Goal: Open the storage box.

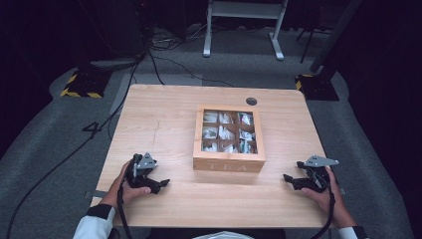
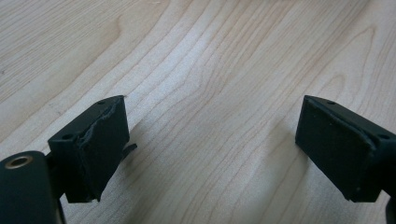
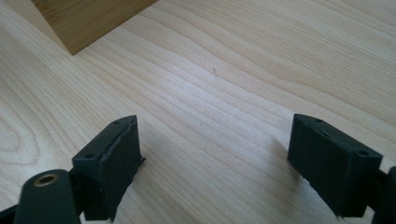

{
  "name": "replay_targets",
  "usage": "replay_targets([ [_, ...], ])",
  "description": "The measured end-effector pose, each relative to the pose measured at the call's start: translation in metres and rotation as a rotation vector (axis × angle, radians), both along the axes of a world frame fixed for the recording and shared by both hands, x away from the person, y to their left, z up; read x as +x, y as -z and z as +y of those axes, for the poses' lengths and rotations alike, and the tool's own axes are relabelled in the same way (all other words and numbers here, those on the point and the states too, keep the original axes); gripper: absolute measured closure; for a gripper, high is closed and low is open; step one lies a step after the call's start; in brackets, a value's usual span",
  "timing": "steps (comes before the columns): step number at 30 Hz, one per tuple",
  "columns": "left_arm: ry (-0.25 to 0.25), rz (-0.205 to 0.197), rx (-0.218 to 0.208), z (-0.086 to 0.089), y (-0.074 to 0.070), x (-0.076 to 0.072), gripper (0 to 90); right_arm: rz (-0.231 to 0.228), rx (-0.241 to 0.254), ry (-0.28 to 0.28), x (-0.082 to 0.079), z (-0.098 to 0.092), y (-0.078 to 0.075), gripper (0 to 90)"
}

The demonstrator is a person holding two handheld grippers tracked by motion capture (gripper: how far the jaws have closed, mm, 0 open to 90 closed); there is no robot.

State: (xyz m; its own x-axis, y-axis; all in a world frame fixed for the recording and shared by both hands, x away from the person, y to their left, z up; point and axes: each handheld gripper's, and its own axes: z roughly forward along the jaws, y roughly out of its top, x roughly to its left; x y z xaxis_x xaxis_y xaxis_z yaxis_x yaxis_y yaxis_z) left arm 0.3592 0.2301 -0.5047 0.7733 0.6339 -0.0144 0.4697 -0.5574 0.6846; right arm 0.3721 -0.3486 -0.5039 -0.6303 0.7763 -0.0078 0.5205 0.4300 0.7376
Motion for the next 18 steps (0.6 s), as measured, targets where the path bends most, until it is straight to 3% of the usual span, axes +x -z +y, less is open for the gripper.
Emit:
replay_targets([
  [12,-0.021,0.0,0.0,0.0018,0.0,-0.0032,10.4,0.013,-0.009,0.004,0.0006,0.0006,-0.0016,17.8],
  [18,-0.028,0.003,-0.001,0.002,0.0,-0.004,10.4,0.005,0.015,-0.008,0.0011,0.0051,-0.006,22.3],
])
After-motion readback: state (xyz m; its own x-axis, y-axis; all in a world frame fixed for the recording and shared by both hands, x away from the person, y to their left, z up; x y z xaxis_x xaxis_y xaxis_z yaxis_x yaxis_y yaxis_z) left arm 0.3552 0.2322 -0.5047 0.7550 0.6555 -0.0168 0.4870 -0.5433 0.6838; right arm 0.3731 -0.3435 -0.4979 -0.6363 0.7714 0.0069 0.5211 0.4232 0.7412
